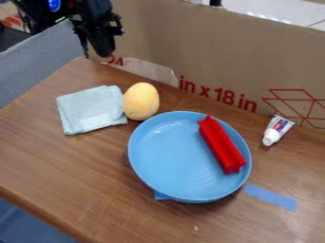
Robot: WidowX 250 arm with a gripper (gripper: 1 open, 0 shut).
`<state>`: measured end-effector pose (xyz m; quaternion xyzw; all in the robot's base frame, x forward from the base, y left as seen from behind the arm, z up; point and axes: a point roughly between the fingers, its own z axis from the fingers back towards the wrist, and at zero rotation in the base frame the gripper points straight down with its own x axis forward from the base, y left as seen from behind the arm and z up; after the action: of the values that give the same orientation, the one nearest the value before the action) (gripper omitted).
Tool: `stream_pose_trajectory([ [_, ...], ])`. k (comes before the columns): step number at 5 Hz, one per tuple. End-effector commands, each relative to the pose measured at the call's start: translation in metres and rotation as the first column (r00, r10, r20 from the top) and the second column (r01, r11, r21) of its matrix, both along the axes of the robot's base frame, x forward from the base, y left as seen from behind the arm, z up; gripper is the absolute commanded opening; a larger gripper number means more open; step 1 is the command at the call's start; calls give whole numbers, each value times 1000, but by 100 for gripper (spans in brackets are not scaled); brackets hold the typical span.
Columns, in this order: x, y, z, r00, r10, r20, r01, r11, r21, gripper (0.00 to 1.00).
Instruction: Move the yellow ball to the right side of the table
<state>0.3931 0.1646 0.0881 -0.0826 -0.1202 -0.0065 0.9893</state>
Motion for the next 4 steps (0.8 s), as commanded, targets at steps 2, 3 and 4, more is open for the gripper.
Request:
stream_pose_trajectory([
  [2,9,-10,-14,1000,-25,-1,25,1000,19,0],
  [3,10,-16,-42,999,-24,-23,24,1000,-20,100],
  [4,9,-15,-38,1000,-17,-19,17,999,-39,100],
])
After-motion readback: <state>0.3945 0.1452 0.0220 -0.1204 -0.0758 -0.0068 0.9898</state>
